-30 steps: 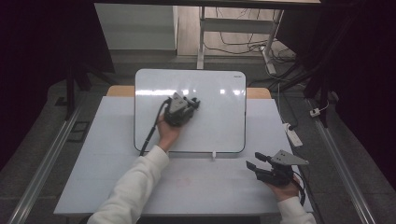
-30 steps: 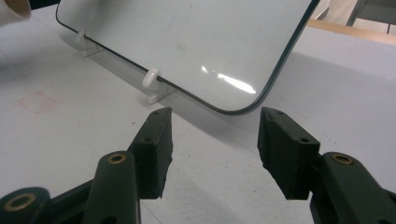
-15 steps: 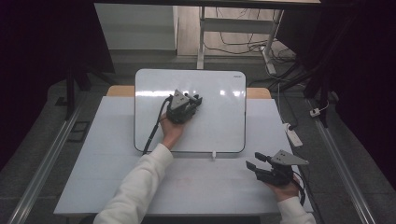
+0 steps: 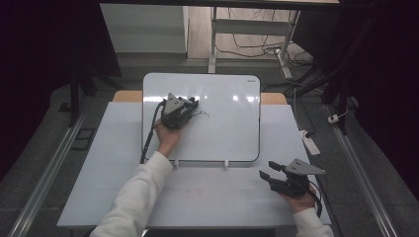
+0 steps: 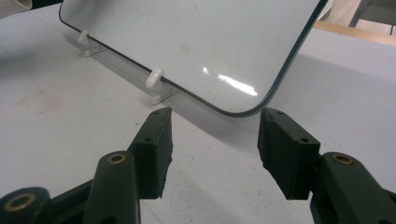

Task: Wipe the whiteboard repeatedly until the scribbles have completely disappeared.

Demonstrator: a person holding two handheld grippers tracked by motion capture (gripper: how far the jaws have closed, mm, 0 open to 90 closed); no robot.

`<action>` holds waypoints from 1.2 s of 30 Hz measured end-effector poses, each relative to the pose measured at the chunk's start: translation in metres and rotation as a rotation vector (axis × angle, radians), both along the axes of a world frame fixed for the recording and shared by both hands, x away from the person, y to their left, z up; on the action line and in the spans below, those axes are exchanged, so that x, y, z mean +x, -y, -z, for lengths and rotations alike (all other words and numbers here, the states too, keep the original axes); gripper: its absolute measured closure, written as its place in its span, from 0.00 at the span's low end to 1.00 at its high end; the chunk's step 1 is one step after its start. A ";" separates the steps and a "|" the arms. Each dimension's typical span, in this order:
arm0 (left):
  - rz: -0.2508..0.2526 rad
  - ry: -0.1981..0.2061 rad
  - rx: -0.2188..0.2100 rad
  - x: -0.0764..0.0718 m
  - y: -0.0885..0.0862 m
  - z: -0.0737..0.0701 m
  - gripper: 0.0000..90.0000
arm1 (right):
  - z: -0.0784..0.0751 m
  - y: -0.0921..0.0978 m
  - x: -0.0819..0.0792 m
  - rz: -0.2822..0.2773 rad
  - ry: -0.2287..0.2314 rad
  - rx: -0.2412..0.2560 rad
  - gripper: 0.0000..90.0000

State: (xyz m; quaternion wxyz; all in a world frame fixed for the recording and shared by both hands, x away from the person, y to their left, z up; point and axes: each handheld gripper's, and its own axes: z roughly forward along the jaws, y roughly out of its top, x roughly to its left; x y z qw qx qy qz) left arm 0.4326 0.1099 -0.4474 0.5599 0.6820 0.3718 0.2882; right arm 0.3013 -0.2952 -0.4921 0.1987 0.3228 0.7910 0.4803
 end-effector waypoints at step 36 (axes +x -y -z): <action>0.029 -0.013 0.020 -0.009 0.000 0.007 0.87 | 0.000 -0.003 -0.001 -0.009 0.001 -0.007 0.50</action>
